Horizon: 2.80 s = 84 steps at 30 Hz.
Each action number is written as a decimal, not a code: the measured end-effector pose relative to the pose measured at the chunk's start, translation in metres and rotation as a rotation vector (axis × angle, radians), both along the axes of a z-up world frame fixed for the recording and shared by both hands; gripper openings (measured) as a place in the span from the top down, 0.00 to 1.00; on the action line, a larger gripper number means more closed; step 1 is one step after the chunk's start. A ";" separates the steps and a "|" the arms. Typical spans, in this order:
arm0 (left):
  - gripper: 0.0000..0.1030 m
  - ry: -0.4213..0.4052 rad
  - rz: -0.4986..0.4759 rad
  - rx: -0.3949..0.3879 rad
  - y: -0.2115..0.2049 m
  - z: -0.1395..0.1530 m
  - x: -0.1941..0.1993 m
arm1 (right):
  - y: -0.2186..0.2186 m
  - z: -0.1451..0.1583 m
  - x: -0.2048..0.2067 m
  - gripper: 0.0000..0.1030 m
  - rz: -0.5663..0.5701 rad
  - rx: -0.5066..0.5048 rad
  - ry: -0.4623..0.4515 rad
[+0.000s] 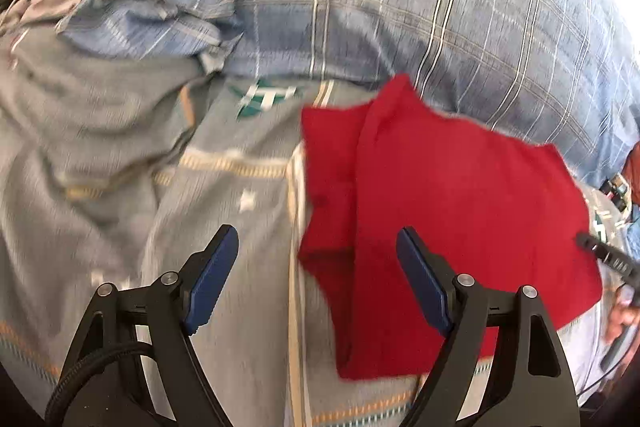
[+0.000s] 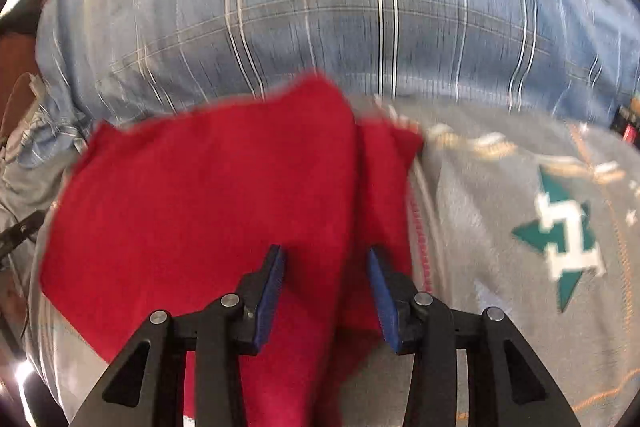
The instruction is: Fold small clothes
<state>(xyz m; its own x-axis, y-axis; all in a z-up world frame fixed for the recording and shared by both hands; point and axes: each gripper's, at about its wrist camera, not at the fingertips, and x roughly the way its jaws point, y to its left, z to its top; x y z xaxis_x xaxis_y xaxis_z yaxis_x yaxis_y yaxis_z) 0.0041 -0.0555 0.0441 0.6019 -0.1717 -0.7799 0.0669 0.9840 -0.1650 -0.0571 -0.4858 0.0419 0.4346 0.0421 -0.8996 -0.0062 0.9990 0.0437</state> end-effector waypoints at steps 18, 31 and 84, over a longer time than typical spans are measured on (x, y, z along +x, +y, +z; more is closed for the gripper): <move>0.21 -0.007 0.021 0.027 -0.008 -0.032 0.000 | 0.193 0.017 0.055 0.60 0.313 0.096 -0.086; 0.20 0.005 0.016 0.001 -0.006 -0.036 0.003 | 0.294 -0.036 0.121 0.67 0.408 0.002 -0.040; 0.21 -0.016 -0.054 -0.138 -0.012 -0.020 -0.017 | 0.149 0.044 0.062 0.46 0.234 -0.031 -0.086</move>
